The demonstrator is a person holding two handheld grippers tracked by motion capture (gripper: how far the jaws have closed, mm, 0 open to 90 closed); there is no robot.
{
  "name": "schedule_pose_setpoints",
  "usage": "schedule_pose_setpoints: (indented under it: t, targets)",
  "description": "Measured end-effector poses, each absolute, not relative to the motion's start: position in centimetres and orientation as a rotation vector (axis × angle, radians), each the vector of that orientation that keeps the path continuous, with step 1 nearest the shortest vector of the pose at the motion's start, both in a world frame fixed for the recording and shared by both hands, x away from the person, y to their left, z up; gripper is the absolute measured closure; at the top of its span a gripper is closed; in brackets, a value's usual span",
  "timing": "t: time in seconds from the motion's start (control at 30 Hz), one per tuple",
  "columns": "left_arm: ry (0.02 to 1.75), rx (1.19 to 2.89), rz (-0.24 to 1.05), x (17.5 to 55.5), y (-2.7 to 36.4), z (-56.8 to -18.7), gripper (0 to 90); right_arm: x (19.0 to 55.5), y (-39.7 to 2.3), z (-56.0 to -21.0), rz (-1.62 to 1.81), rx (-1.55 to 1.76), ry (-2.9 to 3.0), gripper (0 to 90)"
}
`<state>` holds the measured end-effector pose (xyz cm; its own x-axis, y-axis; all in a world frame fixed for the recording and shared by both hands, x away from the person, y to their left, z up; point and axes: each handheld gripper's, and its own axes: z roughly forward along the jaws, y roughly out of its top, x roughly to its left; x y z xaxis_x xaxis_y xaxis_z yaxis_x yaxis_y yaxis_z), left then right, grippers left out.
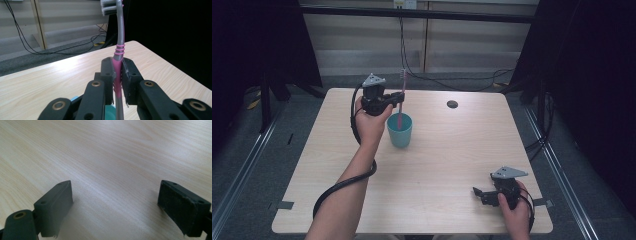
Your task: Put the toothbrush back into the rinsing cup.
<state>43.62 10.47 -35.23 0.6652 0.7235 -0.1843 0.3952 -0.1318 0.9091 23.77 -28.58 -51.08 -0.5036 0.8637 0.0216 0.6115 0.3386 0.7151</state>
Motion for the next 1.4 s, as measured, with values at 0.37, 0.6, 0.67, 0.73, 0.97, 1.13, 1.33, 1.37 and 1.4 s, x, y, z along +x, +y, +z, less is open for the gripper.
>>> schedule_pose_setpoints:
  t: [0.37, 0.6, 0.67, 0.73, 0.97, 1.13, 1.33, 1.37, 1.4]
  targets:
    - [0.905, 1.759, 0.372, 44.2, 10.3, -36.0, 81.0, 23.8, -28.6, -51.1, 0.963, 1.306, 2.246, 11.9]
    - [0.916, 1.752, 0.37, 44.5, 10.2, -36.6, 81.0, 23.8, -28.6, -51.1, 0.963, 1.303, 2.246, 11.9]
    - [0.918, 1.747, 0.371, 44.5, 10.2, -36.8, 81.0, 23.8, -28.6, -51.1, 0.963, 1.303, 2.246, 11.9]
    - [0.921, 1.75, 0.38, 44.6, 10.2, -36.9, 81.0, 23.8, -28.6, -51.1, 0.963, 1.304, 2.246, 11.9]
    - [0.925, 1.742, 0.382, 44.7, 10.1, -37.3, 81.0, 23.8, -28.6, -51.1, 0.963, 1.304, 2.246, 11.9]
    - [0.939, 1.734, 0.385, 44.7, 10.0, -37.8, 80.9, 23.8, -28.6, -51.1, 0.963, 1.304, 2.246, 11.9]
    - [0.952, 1.728, 0.383, 44.8, 10.0, -38.6, 80.9, 23.8, -28.6, -51.1, 0.962, 1.303, 2.246, 11.9]
    - [0.952, 1.732, 0.384, 44.7, 10.0, -38.7, 80.9, 23.8, -28.6, -51.1, 0.963, 1.303, 2.246, 11.9]
    - [0.956, 1.731, 0.385, 44.7, 10.0, -38.9, 80.9, 23.8, -28.6, -51.1, 0.963, 1.303, 2.246, 11.9]
